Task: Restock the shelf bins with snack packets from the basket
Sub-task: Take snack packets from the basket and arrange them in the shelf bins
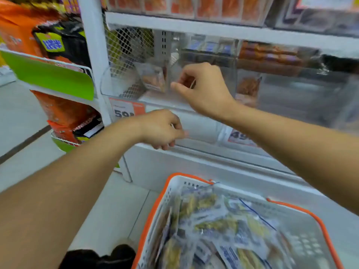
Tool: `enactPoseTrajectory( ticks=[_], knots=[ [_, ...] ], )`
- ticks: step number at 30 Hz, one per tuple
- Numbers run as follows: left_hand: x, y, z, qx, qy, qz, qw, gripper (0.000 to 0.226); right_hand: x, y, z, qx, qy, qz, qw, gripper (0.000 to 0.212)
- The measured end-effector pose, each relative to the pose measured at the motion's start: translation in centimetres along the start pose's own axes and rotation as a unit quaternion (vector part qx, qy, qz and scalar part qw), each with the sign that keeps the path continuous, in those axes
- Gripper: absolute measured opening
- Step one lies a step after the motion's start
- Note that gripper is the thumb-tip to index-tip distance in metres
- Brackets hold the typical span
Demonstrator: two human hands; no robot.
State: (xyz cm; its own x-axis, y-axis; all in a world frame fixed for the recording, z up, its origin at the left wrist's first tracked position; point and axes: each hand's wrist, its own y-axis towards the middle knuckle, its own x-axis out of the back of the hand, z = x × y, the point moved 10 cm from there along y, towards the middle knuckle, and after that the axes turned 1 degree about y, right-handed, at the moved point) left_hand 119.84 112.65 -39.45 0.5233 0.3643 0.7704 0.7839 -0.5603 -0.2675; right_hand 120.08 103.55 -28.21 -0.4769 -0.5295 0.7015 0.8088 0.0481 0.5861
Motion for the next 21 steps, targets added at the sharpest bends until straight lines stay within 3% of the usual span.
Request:
enactPoseTrajectory(
  ticks=[3, 5, 7, 9, 12, 15, 18, 21],
  knots=[
    [-7.1, -0.3, -2.7, -0.014, 0.116, 0.16, 0.98, 0.025, 3.0, -10.2, -2.6, 0.01, -0.002, 0.027, 1.0, 0.04],
    [-10.8, -0.6, -3.8, -0.02, 0.178, 0.222, 0.959, 0.024, 1.1, -17.5, -7.9, -0.068, 0.012, 0.167, 0.983, 0.033],
    [-13.5, -1.0, -4.6, -0.032, 0.222, 0.245, 0.943, 0.023, -2.4, -25.2, -13.4, -0.201, 0.033, 0.338, 0.919, 0.029],
    [-15.4, -1.6, -5.0, -0.037, 0.249, 0.26, 0.932, 0.027, -4.6, -31.1, -16.8, -0.321, 0.071, 0.402, 0.855, 0.039],
    [-17.4, -2.7, -5.0, -0.037, 0.294, 0.293, 0.909, 0.03, -6.1, -34.0, -17.6, -0.368, 0.131, 0.356, 0.849, 0.034],
    [-17.6, -3.0, -4.8, -0.041, 0.306, 0.295, 0.904, 0.034, -6.1, -33.1, -16.7, -0.324, 0.091, 0.339, 0.878, 0.033],
    [-16.7, -3.0, -4.3, -0.034, 0.324, 0.286, 0.901, 0.037, -6.0, -31.8, -16.4, -0.289, 0.012, 0.358, 0.888, 0.047],
    [-15.7, -2.7, -3.9, -0.028, 0.34, 0.273, 0.9, 0.038, -6.9, -31.1, -16.1, -0.278, 0.032, 0.341, 0.897, 0.065]
  ],
)
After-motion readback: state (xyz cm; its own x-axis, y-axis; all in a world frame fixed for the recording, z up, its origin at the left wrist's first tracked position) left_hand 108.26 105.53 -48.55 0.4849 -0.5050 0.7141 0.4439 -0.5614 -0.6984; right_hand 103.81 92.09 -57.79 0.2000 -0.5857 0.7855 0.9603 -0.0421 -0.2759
